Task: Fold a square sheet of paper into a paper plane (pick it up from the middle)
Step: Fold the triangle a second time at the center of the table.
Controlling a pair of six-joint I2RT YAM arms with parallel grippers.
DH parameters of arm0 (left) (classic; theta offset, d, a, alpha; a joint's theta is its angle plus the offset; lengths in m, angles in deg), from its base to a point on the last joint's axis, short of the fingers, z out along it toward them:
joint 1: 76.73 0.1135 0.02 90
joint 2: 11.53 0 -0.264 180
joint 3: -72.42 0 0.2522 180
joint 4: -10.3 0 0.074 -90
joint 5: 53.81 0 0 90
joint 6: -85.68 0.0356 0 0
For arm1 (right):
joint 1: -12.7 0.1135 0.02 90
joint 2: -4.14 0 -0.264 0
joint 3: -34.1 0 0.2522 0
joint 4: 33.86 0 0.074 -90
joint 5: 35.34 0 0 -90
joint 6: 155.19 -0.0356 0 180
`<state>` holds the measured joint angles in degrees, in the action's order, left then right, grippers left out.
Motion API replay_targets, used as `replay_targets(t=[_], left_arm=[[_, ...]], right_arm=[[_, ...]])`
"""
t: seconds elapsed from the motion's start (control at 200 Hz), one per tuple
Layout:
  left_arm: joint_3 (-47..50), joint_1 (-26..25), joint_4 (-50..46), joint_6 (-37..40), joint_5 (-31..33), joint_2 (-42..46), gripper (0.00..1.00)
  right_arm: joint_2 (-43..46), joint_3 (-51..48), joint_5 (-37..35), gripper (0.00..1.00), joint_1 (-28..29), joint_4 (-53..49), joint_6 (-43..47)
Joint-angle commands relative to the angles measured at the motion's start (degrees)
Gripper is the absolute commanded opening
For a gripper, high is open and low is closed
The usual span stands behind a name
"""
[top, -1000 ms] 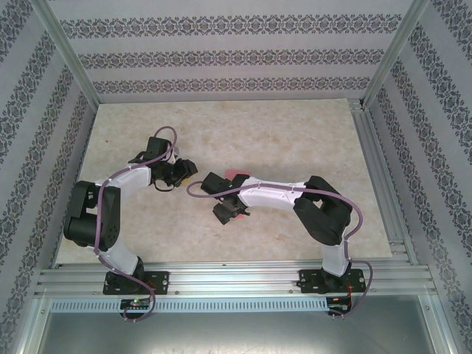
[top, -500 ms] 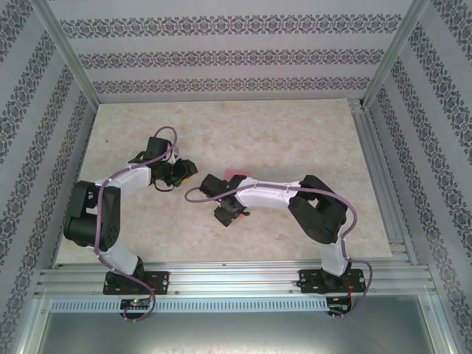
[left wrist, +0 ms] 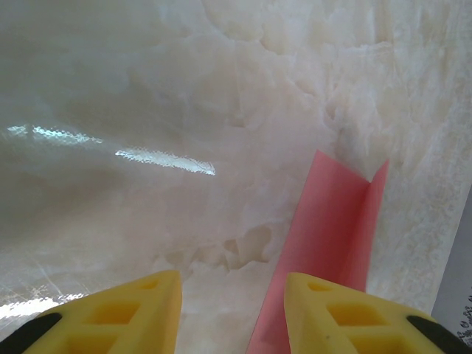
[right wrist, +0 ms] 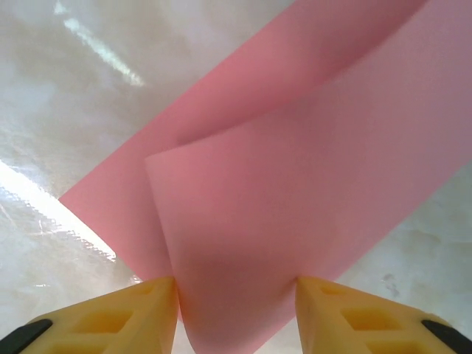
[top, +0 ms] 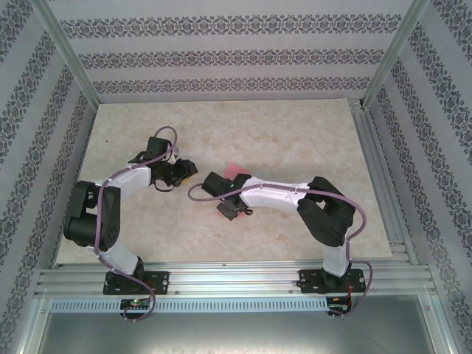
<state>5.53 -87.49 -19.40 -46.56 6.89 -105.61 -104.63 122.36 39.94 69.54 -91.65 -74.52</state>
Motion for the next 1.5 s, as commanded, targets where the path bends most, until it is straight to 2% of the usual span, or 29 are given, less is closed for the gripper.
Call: replay_targets(t=[0.0, 0.275, 0.355, 0.455, 0.609, 0.699, 0.804, 1.049, 1.159, 1.289, 1.424, 1.499], left_arm=[[0.2, 0.2, 0.0, 1.0, 0.0, -0.1, 0.43], [-0.3, 0.2, 0.3, 0.7, -0.8, -0.5, 0.43], [-0.4, 0.2, 0.3, 0.7, -1.1, -0.8, 0.43], [-0.5, 0.1, 1.7, 0.4, -2.8, -1.4, 0.43], [-2.4, -0.8, 4.3, -0.1, -9.9, -4.1, 0.47], [-3.9, -2.6, 6.6, -1.4, -13.7, -6.6, 0.53], [-5.7, -5.1, 10.0, -4.2, -16.5, -9.9, 0.55], [-9.0, -9.8, 12.2, -6.9, -17.7, -14.8, 0.58], [-8.7, -11.2, 16.3, -9.8, -18.5, -16.0, 0.61], [-10.1, -13.0, 16.5, -9.6, -18.8, -16.6, 0.65], [-9.6, -13.4, 17.4, -10.0, -18.2, -16.4, 0.65], [-9.7, -13.5, 17.0, -9.9, -18.3, -16.9, 0.61]], right_arm=[[1.8, -0.4, -4.8, 0.45, -0.7, 0.3, -2.4], [2.2, -0.6, -4.7, 0.50, -0.4, 2.2, -6.3], [1.3, -0.2, -8.1, 0.49, -0.4, 1.9, -8.6], [1.6, -0.5, -9.0, 0.48, -0.4, 2.6, -9.6], [6.3, -6.5, -3.5, 0.50, -0.7, 10.5, -10.6], [8.2, -10.7, -0.4, 0.51, -1.2, 15.5, -10.9], [10.1, -14.4, 1.8, 0.51, -1.9, 20.1, -11.0], [13.5, -20.5, 4.7, 0.51, -4.0, 26.8, -11.9], [13.9, -21.8, 5.8, 0.51, -4.2, 27.9, -11.7], [14.0, -22.6, 7.1, 0.51, -4.3, 28.5, -11.5], [14.3, -22.9, 7.1, 0.51, -4.3, 28.9, -11.5], [14.4, -23.0, 7.1, 0.51, -4.3, 29.1, -11.6]])
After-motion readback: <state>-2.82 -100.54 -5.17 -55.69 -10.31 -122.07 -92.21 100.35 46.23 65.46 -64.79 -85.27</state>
